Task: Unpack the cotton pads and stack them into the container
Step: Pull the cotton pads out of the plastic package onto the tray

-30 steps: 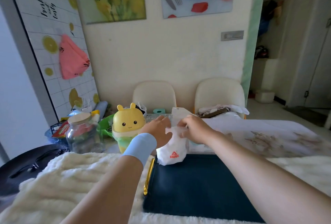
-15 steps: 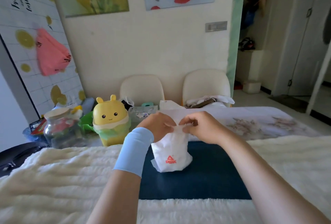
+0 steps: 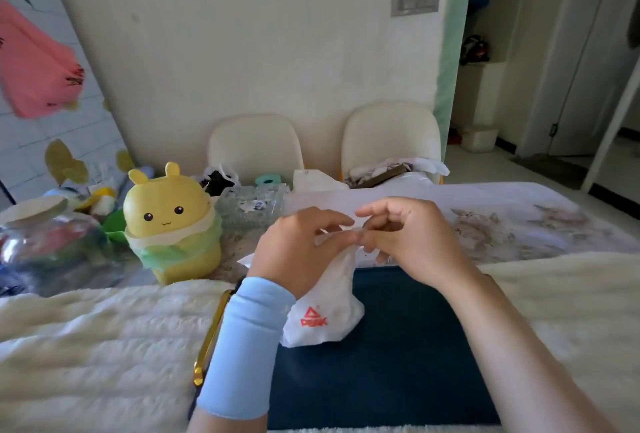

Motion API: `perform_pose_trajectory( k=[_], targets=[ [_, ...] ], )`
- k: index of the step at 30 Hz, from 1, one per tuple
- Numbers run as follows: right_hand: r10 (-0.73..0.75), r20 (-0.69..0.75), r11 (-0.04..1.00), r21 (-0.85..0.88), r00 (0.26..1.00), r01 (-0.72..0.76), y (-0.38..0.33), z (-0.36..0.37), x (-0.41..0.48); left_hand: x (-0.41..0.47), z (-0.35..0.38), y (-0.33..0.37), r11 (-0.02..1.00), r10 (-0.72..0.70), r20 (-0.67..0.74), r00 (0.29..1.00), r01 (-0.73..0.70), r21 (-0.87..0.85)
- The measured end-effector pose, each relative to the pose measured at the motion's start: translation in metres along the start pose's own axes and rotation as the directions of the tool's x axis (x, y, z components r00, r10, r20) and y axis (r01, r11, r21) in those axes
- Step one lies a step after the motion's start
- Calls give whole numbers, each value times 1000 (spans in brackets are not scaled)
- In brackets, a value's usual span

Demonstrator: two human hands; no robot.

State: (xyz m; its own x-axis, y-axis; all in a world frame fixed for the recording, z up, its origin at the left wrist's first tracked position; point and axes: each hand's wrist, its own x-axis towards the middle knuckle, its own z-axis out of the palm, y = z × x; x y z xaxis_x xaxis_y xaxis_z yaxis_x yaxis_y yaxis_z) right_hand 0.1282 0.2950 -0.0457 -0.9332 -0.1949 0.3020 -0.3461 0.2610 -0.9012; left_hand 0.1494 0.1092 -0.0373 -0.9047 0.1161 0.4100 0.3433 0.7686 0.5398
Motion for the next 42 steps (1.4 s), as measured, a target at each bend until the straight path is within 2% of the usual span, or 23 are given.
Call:
perform_pose_trajectory(
  k=[4, 7, 12, 16, 18, 23, 27, 30, 36, 39, 42],
  targets=[
    [-52, 35, 999, -7, 998, 52, -5, 4, -5, 0, 2, 8, 1000, 20, -56, 998, -21, -15],
    [-47, 3, 999, -3, 999, 47, -6, 3, -7, -1, -1, 8, 999, 23, -24, 999, -24, -41],
    [-78, -25, 994, -83, 997, 76, -1, 5, -5, 1, -9, 2, 998, -9, 31, 999, 7, 69],
    [-64, 1, 992, -107, 998, 64, 1, 8, -5, 3, -6, 4, 986, 39, 26, 999, -43, 161],
    [-43, 6, 991, -127, 999, 44, 0, 5, -8, 1, -3, 6, 987, 50, 28, 998, -53, 153],
    [-79, -35, 965, -255, 996, 67, 5, -11, -9, -2, -10, 4, 998, -24, 135, 991, 15, 67],
    [-100, 50, 930, -350, 994, 111, 5, -9, -11, -3, -7, 8, 986, -38, 95, 995, 22, 166],
    [-118, 43, 927, -355, 992, 125, 4, -6, -10, -5, -5, 12, 966, -26, 44, 999, 14, 257],
    [-158, 35, 916, -369, 987, 159, 3, -9, -6, -3, 3, 18, 992, -30, -30, 999, 33, 125],
    [-149, 42, 901, -406, 988, 153, 4, -8, -7, -2, 3, 16, 984, -12, -19, 1000, 16, 180],
    [-158, -19, 897, -420, 987, 135, 8, -15, -5, -3, -3, 10, 975, -8, -32, 999, 15, 223]
  ],
)
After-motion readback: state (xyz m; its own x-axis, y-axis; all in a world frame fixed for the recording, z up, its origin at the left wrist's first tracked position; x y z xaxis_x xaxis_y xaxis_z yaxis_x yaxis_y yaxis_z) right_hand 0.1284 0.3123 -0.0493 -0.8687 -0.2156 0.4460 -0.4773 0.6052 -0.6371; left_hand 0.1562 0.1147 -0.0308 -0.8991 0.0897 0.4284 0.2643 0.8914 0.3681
